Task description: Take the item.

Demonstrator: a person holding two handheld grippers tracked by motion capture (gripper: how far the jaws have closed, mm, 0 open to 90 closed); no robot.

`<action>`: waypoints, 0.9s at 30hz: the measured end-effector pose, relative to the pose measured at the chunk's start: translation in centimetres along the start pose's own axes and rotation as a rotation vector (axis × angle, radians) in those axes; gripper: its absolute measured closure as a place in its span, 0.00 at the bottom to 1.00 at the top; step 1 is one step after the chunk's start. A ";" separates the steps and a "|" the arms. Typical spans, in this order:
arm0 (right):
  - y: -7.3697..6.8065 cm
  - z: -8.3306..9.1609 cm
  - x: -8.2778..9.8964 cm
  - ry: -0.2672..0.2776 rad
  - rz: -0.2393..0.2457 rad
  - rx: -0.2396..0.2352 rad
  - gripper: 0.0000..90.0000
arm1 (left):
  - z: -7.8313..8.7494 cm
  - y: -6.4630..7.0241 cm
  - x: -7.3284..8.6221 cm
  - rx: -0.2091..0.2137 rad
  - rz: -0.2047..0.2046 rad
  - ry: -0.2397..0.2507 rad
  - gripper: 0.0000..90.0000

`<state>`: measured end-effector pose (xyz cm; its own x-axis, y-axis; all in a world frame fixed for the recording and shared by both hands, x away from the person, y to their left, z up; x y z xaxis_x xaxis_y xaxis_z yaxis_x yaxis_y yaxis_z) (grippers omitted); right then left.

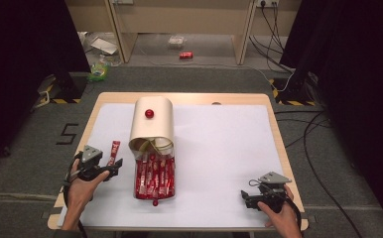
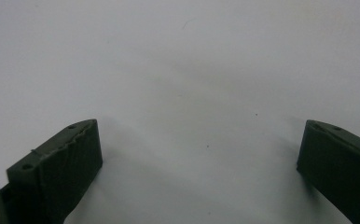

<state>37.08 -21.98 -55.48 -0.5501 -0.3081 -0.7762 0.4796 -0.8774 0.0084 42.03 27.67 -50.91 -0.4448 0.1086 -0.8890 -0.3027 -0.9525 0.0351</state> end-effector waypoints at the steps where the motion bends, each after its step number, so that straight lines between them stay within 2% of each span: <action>1: 0.0 0.0 0.0 0.000 0.000 0.000 0.00 | 0.1 0.1 0.0 0.004 0.000 -0.001 0.20; 11: 0.0 0.0 0.0 0.000 0.000 0.000 0.00 | 1.0 0.9 0.1 0.025 -0.007 0.008 0.20; 14: 0.0 0.0 0.0 0.000 0.000 0.000 0.00 | 1.4 1.1 0.2 0.022 -0.025 0.007 0.20; 20: 0.0 0.0 0.0 0.001 0.000 0.000 0.00 | 2.2 1.6 0.4 0.036 -0.021 0.020 0.20; 22: 0.0 0.0 0.0 0.001 0.000 0.000 0.00 | 2.5 1.8 0.6 0.043 -0.006 0.025 0.20; 27: 0.0 0.0 0.0 0.001 -0.001 0.000 0.00 | 3.0 2.0 0.9 0.044 -0.022 0.035 0.20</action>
<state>37.09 -21.98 -55.48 -0.5503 -0.3067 -0.7766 0.4787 -0.8780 0.0075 38.46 26.77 -50.27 -0.4080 0.1183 -0.9053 -0.3488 -0.9365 0.0349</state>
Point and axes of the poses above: each handheld gripper's, and its own axes: z roughly backward along the jaws, x roughly out of its underside, y roughly to its right, the point moved 8 cm from there along -z, roughly forward along the jaws, and after that the axes turned 7 degrees about y, right-handed, at the moved point
